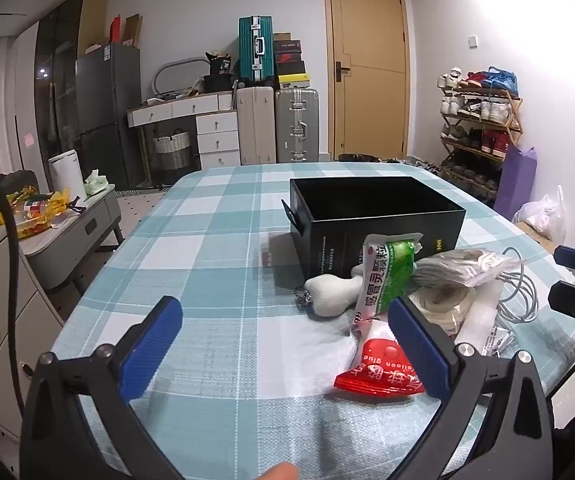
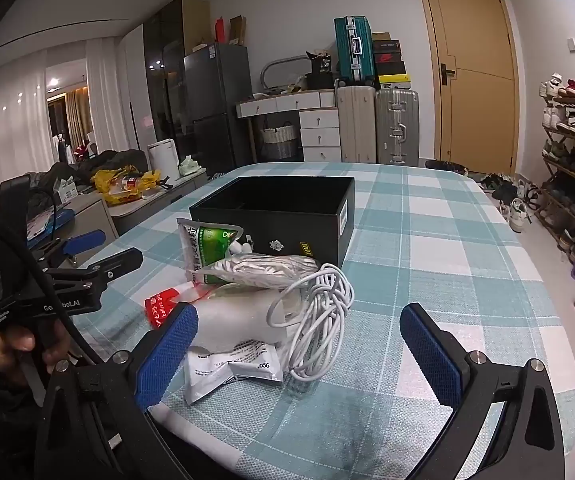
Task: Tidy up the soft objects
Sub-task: 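Move the right gripper toward the coiled white cable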
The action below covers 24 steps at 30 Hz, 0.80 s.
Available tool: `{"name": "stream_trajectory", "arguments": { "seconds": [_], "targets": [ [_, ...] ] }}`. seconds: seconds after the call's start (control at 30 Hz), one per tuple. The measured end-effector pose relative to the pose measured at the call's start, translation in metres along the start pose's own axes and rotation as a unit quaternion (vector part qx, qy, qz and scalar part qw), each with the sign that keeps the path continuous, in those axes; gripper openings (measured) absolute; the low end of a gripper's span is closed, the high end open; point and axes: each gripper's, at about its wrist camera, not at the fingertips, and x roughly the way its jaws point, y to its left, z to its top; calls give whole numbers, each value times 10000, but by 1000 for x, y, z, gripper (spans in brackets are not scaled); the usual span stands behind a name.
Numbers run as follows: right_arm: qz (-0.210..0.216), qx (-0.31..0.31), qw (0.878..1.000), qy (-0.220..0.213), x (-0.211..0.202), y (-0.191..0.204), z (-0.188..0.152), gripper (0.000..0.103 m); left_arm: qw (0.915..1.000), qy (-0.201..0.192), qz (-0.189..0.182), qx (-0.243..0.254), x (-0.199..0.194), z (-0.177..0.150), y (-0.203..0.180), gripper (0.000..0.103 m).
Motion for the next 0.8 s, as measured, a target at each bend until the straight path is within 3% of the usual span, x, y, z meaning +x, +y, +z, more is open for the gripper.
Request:
{"name": "stream_trajectory", "arguments": {
  "seconds": [0.8],
  "targets": [
    [-59,-72,10000,22,6,-1,7,103,9998,-11,-59,-192,4,10,6,103]
  ]
}}
